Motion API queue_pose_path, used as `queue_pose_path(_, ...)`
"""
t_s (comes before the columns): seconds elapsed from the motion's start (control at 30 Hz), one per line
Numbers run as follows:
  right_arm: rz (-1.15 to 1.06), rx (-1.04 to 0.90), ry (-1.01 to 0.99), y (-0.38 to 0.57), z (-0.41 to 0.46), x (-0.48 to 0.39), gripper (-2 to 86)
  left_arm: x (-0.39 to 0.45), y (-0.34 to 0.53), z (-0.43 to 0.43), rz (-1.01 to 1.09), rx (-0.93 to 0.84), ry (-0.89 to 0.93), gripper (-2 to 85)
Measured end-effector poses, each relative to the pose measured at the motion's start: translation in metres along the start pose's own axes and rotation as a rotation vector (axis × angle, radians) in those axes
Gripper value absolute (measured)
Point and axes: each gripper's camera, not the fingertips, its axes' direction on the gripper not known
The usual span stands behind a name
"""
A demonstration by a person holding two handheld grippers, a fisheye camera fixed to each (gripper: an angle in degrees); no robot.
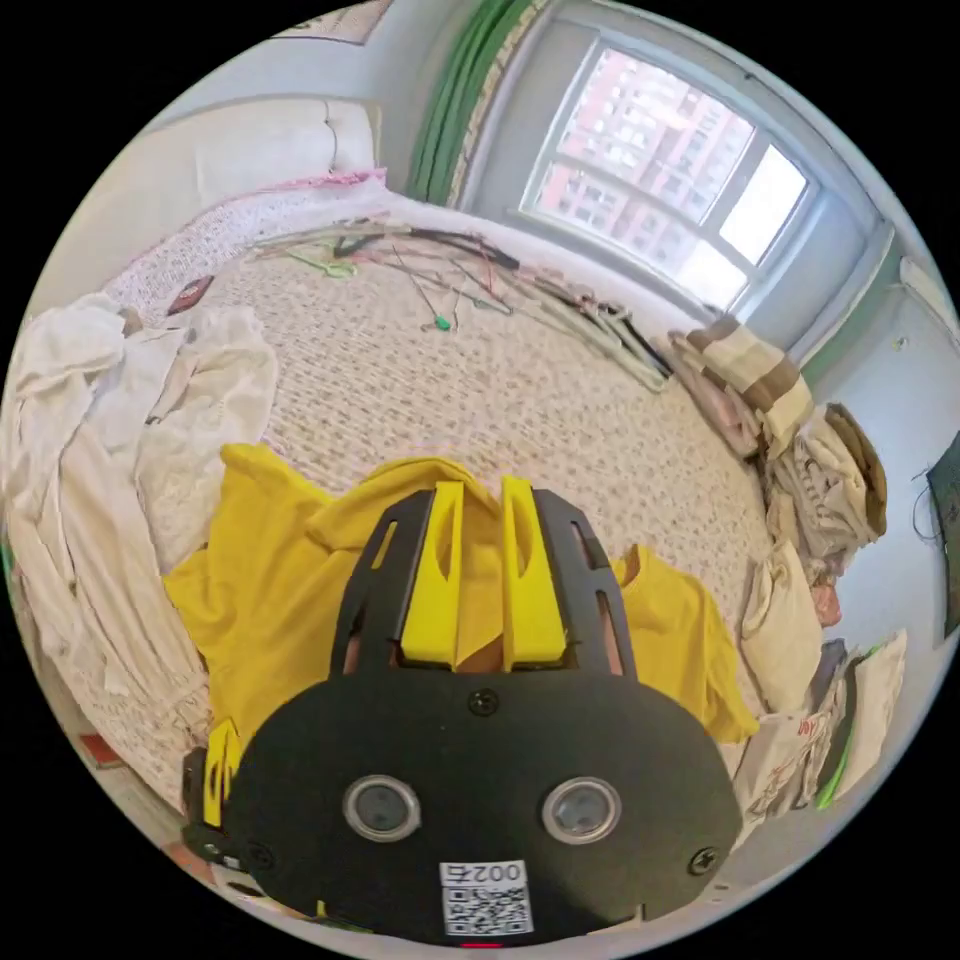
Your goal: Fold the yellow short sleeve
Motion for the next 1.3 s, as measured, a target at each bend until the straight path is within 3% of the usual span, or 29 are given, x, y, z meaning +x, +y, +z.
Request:
queue_pose_path(0.1,0.103,0.151,0.062,-0.007,-0.03,0.011,5.4,-0.006,-0.006,0.0,0.0,0.0,-0.002,-0.9)
queue_pose_path(0.2,-0.045,0.35,-0.022,0.01,-0.068,-0.025,5.0,-0.013,-0.011,0.0,0.0,0.003,-0.006,-1.0)
queue_pose_path(0.27,-0.223,0.329,-0.147,0.02,-0.074,-0.064,5.7,-0.018,-0.014,0.0,0.001,0.004,-0.009,-1.0)
queue_pose_path(0.33,-0.428,0.182,-0.334,0.032,-0.062,-0.115,6.8,-0.024,-0.017,0.0,-0.001,0.005,-0.009,-1.0)
queue_pose_path(0.43,-0.553,0.102,-0.283,0.041,-0.032,-0.161,8.0,-0.035,-0.021,0.0,-0.003,0.007,-0.009,-1.0)
queue_pose_path(0.6,-0.51,0.148,-0.181,0.035,-0.009,-0.163,1.7,-0.059,-0.028,0.001,-0.006,0.006,-0.005,-0.9)
queue_pose_path(0.73,-0.361,0.273,-0.355,0.034,-0.039,-0.115,-0.6,-0.084,-0.033,0.001,-0.03,0.01,0.019,-0.9)
queue_pose_path(0.83,-0.304,0.302,-0.457,0.038,-0.05,-0.085,-0.8,-0.131,-0.033,-0.01,-0.126,0.065,0.153,-0.8)
queue_pose_path(0.97,-0.291,0.298,-0.601,0.04,-0.052,-0.065,-0.7,-0.239,-0.032,-0.003,-0.378,0.19,0.623,0.3)
queue_pose_path(1.07,-0.292,0.28,-0.626,0.038,-0.049,-0.066,-0.6,-0.295,-0.038,0.045,-0.571,0.109,0.924,4.9)
queue_pose_path(1.2,-0.359,0.179,-0.639,0.028,-0.046,-0.084,0.3,-0.321,-0.049,0.095,-0.677,-0.053,0.897,6.4)
queue_pose_path(1.3,-0.434,0.123,-0.583,0.022,-0.047,-0.097,3.5,-0.329,-0.056,0.11,-0.72,-0.07,0.873,5.0)
